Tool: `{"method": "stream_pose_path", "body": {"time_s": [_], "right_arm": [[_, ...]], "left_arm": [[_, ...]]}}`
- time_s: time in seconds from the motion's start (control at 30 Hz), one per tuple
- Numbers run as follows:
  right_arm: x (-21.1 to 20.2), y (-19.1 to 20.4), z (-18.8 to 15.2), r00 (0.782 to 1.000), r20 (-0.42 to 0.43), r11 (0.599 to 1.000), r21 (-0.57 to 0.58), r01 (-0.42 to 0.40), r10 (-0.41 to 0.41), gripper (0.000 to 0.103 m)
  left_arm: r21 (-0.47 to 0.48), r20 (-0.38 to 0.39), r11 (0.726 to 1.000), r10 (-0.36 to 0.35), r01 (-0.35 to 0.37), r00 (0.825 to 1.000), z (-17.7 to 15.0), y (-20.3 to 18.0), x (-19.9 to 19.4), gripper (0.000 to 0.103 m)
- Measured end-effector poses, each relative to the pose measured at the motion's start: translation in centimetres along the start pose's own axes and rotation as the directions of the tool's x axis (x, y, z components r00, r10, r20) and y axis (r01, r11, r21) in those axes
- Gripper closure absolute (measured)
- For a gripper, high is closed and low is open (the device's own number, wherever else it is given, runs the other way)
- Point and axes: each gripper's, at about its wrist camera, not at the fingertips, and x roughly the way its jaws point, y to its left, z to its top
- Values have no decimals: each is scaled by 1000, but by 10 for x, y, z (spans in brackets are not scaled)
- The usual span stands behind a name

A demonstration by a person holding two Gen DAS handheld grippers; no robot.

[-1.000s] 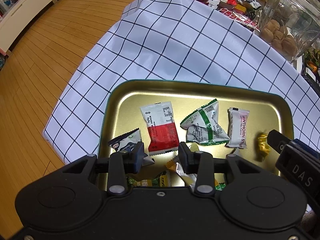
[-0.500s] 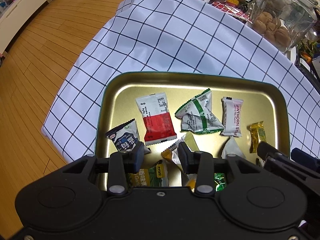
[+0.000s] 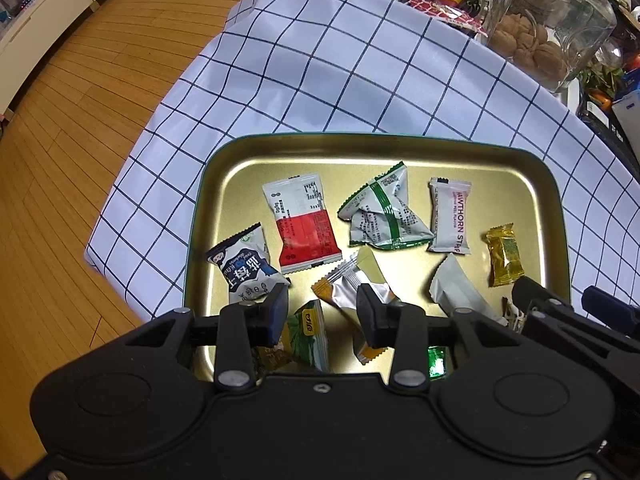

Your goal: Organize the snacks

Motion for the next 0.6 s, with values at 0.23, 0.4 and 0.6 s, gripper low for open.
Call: {"method": "stream_pose_path", "body": {"time_s": [0.23, 0.4, 0.6], "right_arm": [[2, -5, 2, 1000, -16, 1000, 16, -2, 2, 34], [4, -8, 2, 1000, -27, 1000, 29, -4, 5, 34], [5, -5, 1, 999, -32, 1000, 20, 0, 1, 34]], "left_arm": [[0, -39, 1000, -23, 23, 999, -1, -5, 6, 55], [1, -39, 1000, -23, 23, 999, -2, -6, 5, 55], [-1, -40, 1000, -22, 22, 999, -1, -5, 6, 55]]}}
